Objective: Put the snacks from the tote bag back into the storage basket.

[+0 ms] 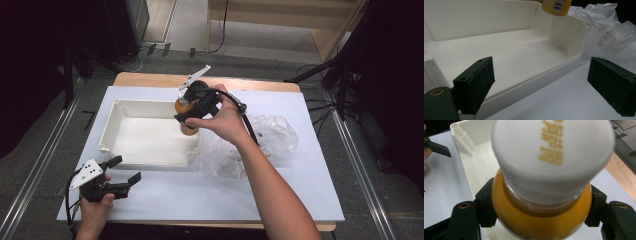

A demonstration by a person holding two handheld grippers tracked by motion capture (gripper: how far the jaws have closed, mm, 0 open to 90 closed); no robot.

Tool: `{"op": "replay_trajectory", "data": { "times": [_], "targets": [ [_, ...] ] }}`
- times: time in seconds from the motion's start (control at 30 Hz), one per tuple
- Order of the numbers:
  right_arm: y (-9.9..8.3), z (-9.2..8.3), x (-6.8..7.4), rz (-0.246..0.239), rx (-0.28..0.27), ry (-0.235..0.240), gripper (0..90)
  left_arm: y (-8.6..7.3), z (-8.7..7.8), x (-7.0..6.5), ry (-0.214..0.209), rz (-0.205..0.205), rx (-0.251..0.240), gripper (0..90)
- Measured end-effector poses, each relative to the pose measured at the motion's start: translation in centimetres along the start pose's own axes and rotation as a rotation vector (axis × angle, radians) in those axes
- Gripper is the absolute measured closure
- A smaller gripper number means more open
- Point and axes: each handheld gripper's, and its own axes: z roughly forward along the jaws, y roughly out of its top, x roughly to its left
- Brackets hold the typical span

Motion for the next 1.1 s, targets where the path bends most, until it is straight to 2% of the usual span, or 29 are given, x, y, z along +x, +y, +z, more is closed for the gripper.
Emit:
{"op": "replay_trajectory", "data": {
  "times": [1.1],
  "targets": [
    [-1.0,1.5,0.3,0.000,0.021,0.015,30.4,0.0,0.0,0.0,-0.002,0.001,-0.002,7.8]
  ]
}}
